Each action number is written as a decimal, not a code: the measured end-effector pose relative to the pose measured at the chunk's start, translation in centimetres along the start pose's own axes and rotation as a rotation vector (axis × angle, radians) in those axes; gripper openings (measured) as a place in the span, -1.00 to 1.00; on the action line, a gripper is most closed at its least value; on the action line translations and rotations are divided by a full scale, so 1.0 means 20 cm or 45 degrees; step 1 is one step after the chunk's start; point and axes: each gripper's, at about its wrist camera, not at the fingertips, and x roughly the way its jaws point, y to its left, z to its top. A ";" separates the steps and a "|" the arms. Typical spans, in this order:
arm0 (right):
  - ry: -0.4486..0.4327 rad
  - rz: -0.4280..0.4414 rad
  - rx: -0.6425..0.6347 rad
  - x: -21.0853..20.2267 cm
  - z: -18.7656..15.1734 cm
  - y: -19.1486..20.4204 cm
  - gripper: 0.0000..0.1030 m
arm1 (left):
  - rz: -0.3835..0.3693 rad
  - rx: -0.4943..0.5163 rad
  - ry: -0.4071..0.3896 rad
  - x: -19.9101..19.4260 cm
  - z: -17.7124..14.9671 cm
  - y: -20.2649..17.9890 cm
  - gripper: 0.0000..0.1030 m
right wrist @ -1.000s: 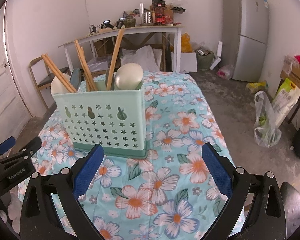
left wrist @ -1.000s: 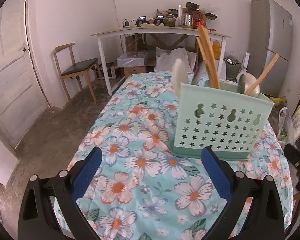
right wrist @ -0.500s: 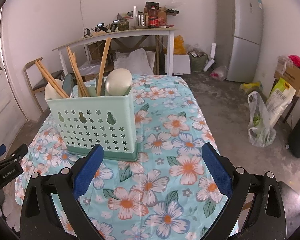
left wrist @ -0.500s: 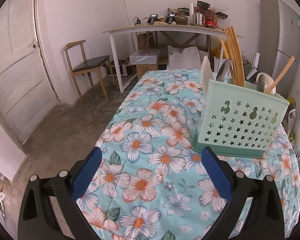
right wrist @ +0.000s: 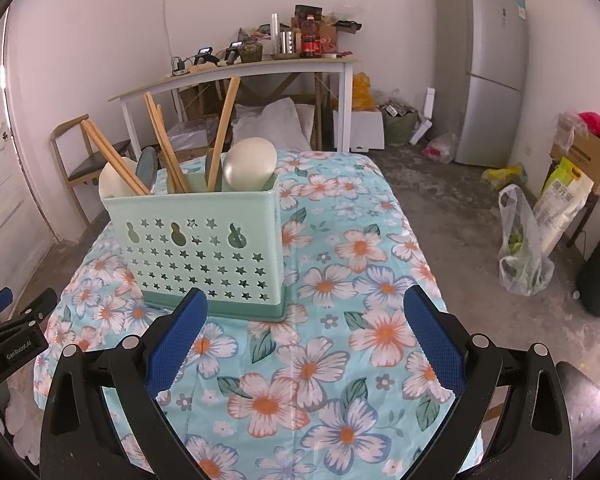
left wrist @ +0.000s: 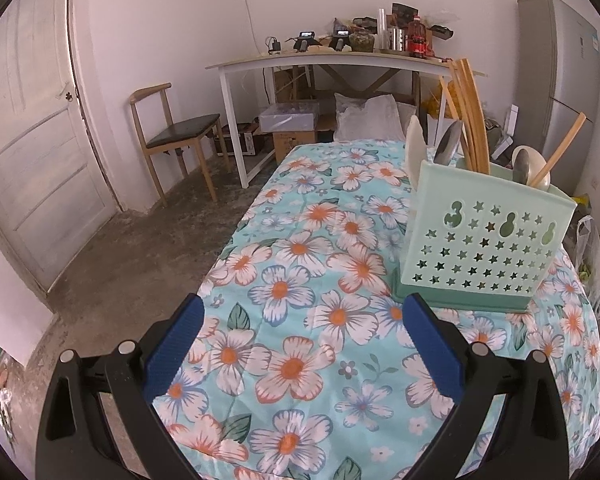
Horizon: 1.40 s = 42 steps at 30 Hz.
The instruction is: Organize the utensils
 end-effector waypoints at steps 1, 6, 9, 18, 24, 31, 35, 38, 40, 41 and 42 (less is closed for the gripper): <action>0.000 0.001 -0.001 0.00 0.00 0.01 0.84 | 0.000 0.000 0.000 0.00 0.00 0.00 0.89; 0.005 0.011 0.000 0.00 0.00 0.02 0.84 | 0.003 0.000 0.000 0.00 0.00 0.00 0.89; 0.007 0.014 0.001 0.00 0.00 0.02 0.84 | 0.003 -0.002 0.001 0.00 0.00 0.01 0.89; 0.009 0.017 0.000 0.00 0.00 0.02 0.84 | 0.001 0.000 0.001 0.00 0.00 0.01 0.89; 0.012 0.022 -0.001 0.00 0.00 0.03 0.84 | 0.001 -0.001 0.001 0.00 0.00 0.02 0.89; 0.012 0.023 -0.002 0.00 0.00 0.03 0.84 | 0.000 -0.001 0.002 0.00 0.00 0.01 0.89; 0.011 0.024 -0.003 0.00 0.00 0.03 0.84 | 0.001 -0.003 0.000 0.00 0.00 0.02 0.89; 0.011 0.026 -0.002 0.00 0.00 0.03 0.84 | 0.003 -0.005 -0.001 -0.01 0.01 0.02 0.89; 0.010 0.025 -0.003 0.00 0.00 0.03 0.84 | 0.004 -0.005 -0.001 -0.01 0.01 0.02 0.89; 0.009 0.026 -0.003 0.00 0.00 0.03 0.84 | 0.004 -0.005 -0.002 -0.01 0.01 0.02 0.89; 0.010 0.027 -0.002 0.00 0.00 0.03 0.84 | 0.002 -0.004 -0.001 -0.01 0.01 0.02 0.89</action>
